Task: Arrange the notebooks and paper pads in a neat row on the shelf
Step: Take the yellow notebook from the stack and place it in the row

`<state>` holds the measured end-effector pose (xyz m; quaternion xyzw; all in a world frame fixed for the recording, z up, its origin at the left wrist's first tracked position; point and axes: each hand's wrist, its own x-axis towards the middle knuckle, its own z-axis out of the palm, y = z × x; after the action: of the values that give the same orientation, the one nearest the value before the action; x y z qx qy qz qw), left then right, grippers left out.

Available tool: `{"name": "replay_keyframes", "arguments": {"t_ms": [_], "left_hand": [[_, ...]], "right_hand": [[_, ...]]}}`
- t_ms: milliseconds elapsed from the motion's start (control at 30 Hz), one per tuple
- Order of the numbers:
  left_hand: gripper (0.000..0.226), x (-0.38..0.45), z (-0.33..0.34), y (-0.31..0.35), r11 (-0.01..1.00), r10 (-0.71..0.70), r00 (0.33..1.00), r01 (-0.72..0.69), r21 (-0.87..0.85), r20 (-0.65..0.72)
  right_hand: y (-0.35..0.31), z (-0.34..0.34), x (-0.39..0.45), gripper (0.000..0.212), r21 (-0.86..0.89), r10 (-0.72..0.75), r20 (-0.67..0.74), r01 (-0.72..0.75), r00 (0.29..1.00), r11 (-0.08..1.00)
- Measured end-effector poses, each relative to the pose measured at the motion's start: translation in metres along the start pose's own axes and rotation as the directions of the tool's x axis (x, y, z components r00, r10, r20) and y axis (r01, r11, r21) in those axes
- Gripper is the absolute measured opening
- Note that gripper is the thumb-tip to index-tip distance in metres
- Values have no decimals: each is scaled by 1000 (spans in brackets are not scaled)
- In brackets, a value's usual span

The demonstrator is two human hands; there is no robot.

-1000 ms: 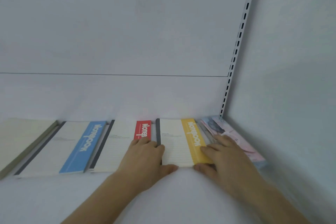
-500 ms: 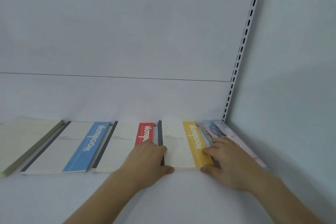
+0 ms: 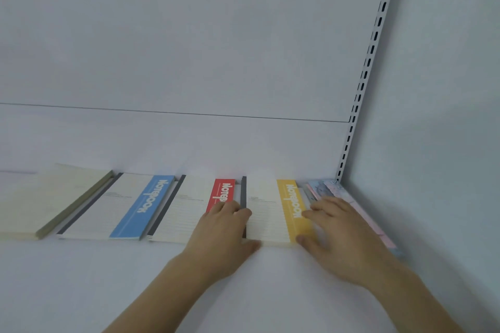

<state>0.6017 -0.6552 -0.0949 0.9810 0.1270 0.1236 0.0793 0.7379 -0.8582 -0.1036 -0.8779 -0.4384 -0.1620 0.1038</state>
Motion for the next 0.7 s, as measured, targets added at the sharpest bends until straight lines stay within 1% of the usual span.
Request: {"name": "replay_keyframes", "arguments": {"t_ms": [67, 133, 200, 267, 400, 500, 567, 700], "left_hand": [[61, -9, -5, 0, 997, -20, 998, 16, -69, -66], [54, -21, -10, -3, 992, -45, 988, 27, -120, -146], [44, -35, -15, -8, 990, -72, 976, 45, -132, -205], [40, -48, -20, -17, 988, -103, 963, 71, -136, -250], [44, -81, -31, -37, 983, -153, 939, 111, -149, -308], [42, -115, -48, -61, 983, -166, 929, 131, -126, -331], [39, -142, -61, -82, 984, -170, 914, 141, -105, -369], [45, -207, -92, -134, 973, -230, 893, 223, -63, -386]], "right_hand": [[-6, -3, 0, 48, 77, 11, -154, 1, 988, 997], [-18, -4, 1, 42, 111, 19, -213, 5, 977, 994], [-34, -4, 0, 46, 103, -7, -203, 28, 979, 994], [-55, -3, -1, 52, 118, -29, -179, 50, 983, 992], [-108, -7, -9, 68, 148, -65, -97, 79, 993, 986], [-157, -9, -16, 67, 139, -104, -89, 116, 991, 984], [-194, -13, -19, 68, 139, -127, -81, 137, 989, 981], [-281, -18, -28, 78, 151, -185, -28, 187, 982, 971]]}}
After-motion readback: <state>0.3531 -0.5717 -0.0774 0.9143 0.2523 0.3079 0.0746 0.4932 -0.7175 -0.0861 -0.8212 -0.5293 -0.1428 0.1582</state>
